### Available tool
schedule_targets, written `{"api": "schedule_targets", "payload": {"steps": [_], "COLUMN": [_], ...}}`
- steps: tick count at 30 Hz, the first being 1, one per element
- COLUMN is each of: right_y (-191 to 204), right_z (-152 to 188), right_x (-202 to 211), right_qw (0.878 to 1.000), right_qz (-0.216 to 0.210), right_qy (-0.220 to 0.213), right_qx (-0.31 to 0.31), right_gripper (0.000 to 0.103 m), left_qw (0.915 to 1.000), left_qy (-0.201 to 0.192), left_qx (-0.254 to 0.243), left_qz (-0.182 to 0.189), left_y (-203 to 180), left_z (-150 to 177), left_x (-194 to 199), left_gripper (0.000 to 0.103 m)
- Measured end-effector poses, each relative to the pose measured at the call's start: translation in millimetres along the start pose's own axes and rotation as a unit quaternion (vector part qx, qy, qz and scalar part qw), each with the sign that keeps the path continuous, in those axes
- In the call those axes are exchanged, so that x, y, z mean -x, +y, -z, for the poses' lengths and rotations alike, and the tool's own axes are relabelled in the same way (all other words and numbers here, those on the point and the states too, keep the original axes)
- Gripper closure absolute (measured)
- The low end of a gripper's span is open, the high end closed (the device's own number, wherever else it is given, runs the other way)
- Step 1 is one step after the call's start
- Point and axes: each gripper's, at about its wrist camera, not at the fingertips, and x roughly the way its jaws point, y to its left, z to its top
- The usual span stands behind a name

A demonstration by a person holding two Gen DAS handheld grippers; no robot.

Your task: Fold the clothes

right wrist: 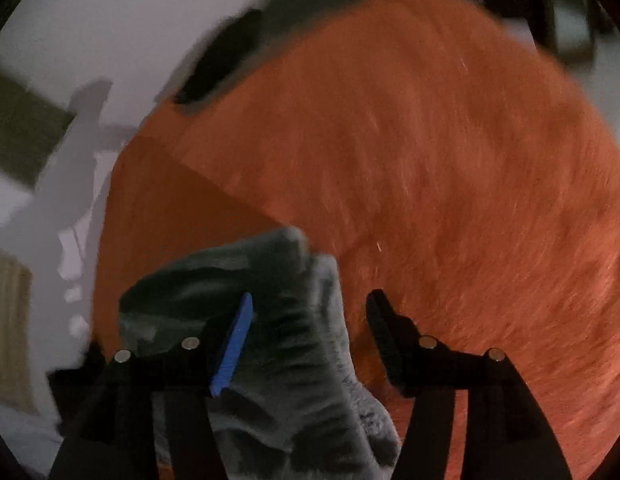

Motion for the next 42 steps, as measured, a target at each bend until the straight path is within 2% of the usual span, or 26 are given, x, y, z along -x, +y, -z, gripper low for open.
{"api": "schedule_targets", "payload": {"steps": [2, 4, 6, 9, 12, 14, 17, 18, 19, 20, 21, 23, 24, 25, 26, 29, 30, 32, 35, 36, 37, 38, 39, 40, 41, 42], "right_y": [37.5, 92.2, 149.2, 226.0, 296.4, 332.5, 363.9, 368.4, 369.7, 371.0, 372.4, 375.6, 378.1, 381.8, 385.8, 394.1, 394.8, 396.8, 386.2, 386.7, 392.8, 398.9, 405.0, 410.9, 416.7, 422.7], "right_z": [-3.9, -7.7, -10.1, -9.8, -11.8, -12.4, -3.2, 2.9, 10.5, 18.2, 24.1, 31.2, 32.4, 30.4, 24.8, -5.3, -15.1, -29.2, -48.9, -48.7, -39.3, -29.9, -20.6, -10.8, 0.7, 14.1], "right_x": [6.1, -5.9, -25.2, -69.9, -117.0, -147.5, -188.7, -199.1, -209.0, -219.0, -225.9, -231.4, -231.1, -226.8, -221.7, -208.3, -205.8, -207.2, -220.2, -225.2, -231.0, -236.9, -242.7, -247.5, -252.3, -258.9], "right_qw": [0.997, 0.984, 0.961, 0.924, 0.888, 0.867, 0.832, 0.816, 0.799, 0.781, 0.767, 0.752, 0.749, 0.752, 0.760, 0.806, 0.819, 0.826, 0.857, 0.856, 0.843, 0.830, 0.815, 0.802, 0.789, 0.772], "right_qz": [0.001, -0.017, -0.029, -0.018, -0.012, -0.012, 0.012, 0.026, 0.043, 0.059, 0.072, 0.086, 0.091, 0.095, 0.096, 0.091, 0.097, 0.132, 0.091, 0.080, 0.072, 0.065, 0.057, 0.052, 0.052, 0.055], "right_qy": [0.010, 0.047, 0.087, 0.129, 0.170, 0.209, 0.258, 0.275, 0.291, 0.308, 0.317, 0.319, 0.312, 0.294, 0.273, 0.220, 0.198, 0.148, 0.219, 0.244, 0.269, 0.295, 0.320, 0.337, 0.344, 0.352], "right_qx": [0.076, 0.171, 0.262, 0.360, 0.427, 0.452, 0.492, 0.507, 0.524, 0.540, 0.553, 0.570, 0.577, 0.583, 0.582, 0.542, 0.529, 0.527, 0.458, 0.449, 0.459, 0.469, 0.479, 0.490, 0.507, 0.526], "right_gripper": [0.044, 0.044, 0.044, 0.044, 0.044, 0.046, 0.056, 0.069, 0.077, 0.087, 0.089, 0.094, 0.096, 0.096, 0.097, 0.099, 0.103, 0.103, 0.103, 0.103, 0.101, 0.088, 0.056, 0.041, 0.030, 0.030], "left_qw": [0.9998, 0.9993, 0.9988, 0.9995, 0.9993, 0.9993, 0.9991, 0.9991, 0.9990, 0.9990, 0.9991, 0.9995, 0.9996, 0.9998, 0.9999, 1.0000, 0.9999, 0.9999, 1.0000, 1.0000, 1.0000, 0.9999, 0.9999, 0.9998, 0.9997, 0.9996], "left_qy": [0.012, 0.022, 0.027, 0.029, 0.028, 0.031, 0.036, 0.035, 0.034, 0.034, 0.030, 0.021, 0.017, 0.013, 0.010, -0.004, 0.002, 0.012, 0.002, 0.001, 0.000, -0.001, 0.002, 0.005, 0.006, 0.006], "left_qx": [-0.013, -0.029, -0.037, -0.010, 0.011, 0.011, 0.015, 0.020, 0.023, 0.027, 0.026, 0.022, 0.019, 0.014, 0.011, 0.008, 0.009, 0.006, -0.005, 0.001, 0.008, 0.011, 0.014, 0.016, 0.020, 0.024], "left_qz": [0.002, -0.009, -0.015, 0.003, 0.022, 0.020, 0.014, 0.015, 0.014, 0.013, 0.011, 0.009, 0.008, 0.007, 0.005, 0.004, 0.007, 0.003, -0.007, -0.002, 0.002, 0.005, 0.006, 0.006, 0.009, 0.012], "left_y": [-3.7, -5.0, -6.6, -2.3, 1.5, 1.2, 1.0, 2.0, 3.1, 4.1, 3.5, 1.5, 0.6, -2.3, -3.4, -5.4, -5.4, -6.1, -6.1, -4.3, -2.6, -1.7, -0.1, 0.3, 1.9, 3.8], "left_z": [13.9, 26.9, 34.2, 33.7, 25.8, 22.5, 23.0, 24.7, 25.9, 27.1, 28.4, 31.0, 32.4, 35.3, 38.1, 49.1, 52.8, 60.5, 60.5, 58.2, 55.9, 54.1, 52.8, 52.4, 53.4, 54.6], "left_x": [3.0, -0.5, -5.6, -8.7, -7.1, -7.9, -13.5, -16.1, -18.2, -20.3, -19.6, -17.1, -15.8, -13.9, -12.0, -5.7, -6.3, -7.9, -2.9, -0.7, 1.4, 1.6, 0.6, -1.6, -1.6, -1.1], "left_gripper": [0.040, 0.040, 0.040, 0.040, 0.040, 0.040, 0.041, 0.050, 0.061, 0.065, 0.069, 0.074, 0.076, 0.078, 0.079, 0.081, 0.082, 0.082, 0.078, 0.077, 0.074, 0.073, 0.071, 0.071, 0.071, 0.071]}}
